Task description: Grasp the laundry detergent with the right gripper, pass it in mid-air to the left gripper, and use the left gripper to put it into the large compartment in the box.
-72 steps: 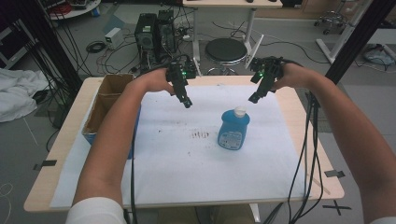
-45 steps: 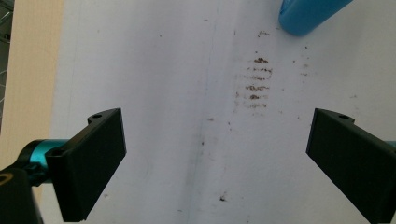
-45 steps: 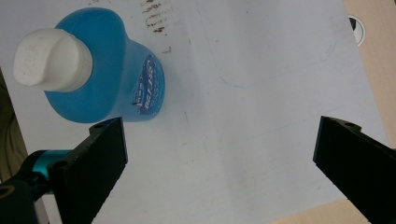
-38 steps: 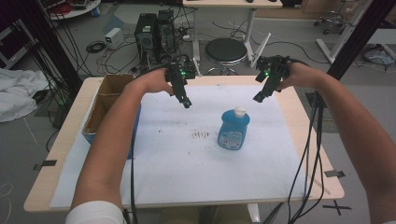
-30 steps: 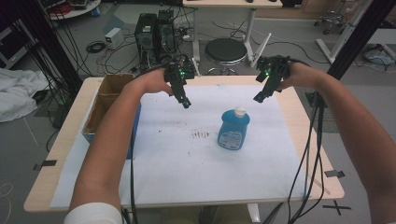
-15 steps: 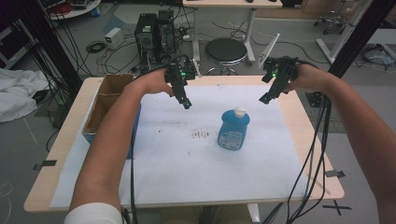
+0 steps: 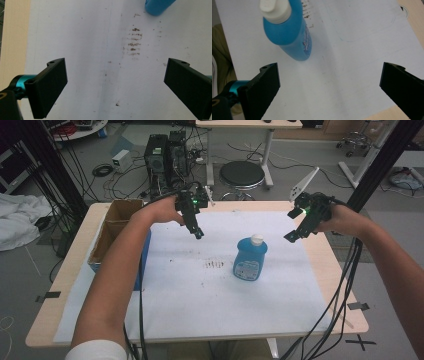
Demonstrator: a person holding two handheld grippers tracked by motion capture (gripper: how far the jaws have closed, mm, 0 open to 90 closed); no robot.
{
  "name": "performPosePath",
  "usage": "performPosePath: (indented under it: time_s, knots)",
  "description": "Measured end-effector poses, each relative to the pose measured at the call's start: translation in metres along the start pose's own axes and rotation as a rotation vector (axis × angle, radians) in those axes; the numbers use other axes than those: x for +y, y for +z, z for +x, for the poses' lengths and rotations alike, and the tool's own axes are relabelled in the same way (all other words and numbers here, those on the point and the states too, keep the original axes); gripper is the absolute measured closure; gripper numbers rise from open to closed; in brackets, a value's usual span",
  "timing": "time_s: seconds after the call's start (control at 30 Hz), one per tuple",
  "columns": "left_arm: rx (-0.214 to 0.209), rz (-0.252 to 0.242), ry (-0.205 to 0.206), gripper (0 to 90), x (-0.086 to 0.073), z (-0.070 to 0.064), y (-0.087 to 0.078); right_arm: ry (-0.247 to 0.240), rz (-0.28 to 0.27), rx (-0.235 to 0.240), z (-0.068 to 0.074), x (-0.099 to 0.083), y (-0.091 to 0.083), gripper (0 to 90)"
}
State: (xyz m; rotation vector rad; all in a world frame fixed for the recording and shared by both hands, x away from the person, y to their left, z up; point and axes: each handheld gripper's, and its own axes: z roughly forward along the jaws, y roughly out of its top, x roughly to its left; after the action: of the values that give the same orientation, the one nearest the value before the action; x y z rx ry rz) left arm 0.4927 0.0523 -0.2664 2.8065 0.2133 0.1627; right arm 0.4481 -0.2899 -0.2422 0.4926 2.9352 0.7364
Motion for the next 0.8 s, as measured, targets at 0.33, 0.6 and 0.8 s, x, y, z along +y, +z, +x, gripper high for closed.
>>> performPosePath:
  time_s: [0.33, 0.6, 0.8]
  knots:
    - [0.004, -0.002, 0.015, 4.8, 0.002, -0.003, 0.001, 0.025, -0.120, 0.045, 0.021, -0.024, 0.023, 1.9]
    - [0.001, -0.003, 0.016, 4.7, 0.000, -0.005, 0.004, 0.034, -0.192, 0.069, 0.028, -0.038, 0.038, 1.9]
    - [-0.001, -0.006, 0.017, 4.8, -0.002, -0.007, 0.006, 0.057, -0.236, 0.091, 0.031, -0.049, 0.047, 1.9]
